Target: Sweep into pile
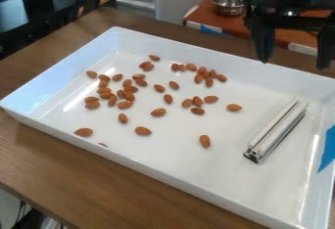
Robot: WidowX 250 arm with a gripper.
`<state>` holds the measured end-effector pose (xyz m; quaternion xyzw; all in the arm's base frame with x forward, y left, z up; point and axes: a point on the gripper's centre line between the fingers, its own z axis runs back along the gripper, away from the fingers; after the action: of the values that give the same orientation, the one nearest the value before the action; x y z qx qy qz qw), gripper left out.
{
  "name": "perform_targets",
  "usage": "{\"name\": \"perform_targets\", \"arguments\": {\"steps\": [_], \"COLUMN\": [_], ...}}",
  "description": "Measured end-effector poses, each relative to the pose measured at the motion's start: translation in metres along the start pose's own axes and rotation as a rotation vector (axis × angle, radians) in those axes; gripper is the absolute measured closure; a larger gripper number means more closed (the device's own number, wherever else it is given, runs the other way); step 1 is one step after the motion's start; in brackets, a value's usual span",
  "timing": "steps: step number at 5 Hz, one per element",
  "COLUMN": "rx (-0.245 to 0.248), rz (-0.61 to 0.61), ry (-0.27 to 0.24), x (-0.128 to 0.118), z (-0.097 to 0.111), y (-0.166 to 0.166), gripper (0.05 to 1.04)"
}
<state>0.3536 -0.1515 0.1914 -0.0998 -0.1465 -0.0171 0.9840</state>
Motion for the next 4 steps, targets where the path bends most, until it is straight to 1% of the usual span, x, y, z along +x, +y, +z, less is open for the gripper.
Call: {"name": "perform_targets", "arguments": {"steps": [1, 2, 3, 4], "rx": [0.019, 0.008, 0.01, 0.027], "rz": [0.004, -0.006, -0.017, -0.023], "ry": [0.056, 0.047, 0.024, 0.021], "x": [-0.009, -0.007, -0.002, -0.002], "z": [-0.018, -0.027, -0.034, -0.049], "y": [0.005, 0.004, 0.004, 0.009], "gripper": [0.083, 0.083, 0.083, 0.083]}}
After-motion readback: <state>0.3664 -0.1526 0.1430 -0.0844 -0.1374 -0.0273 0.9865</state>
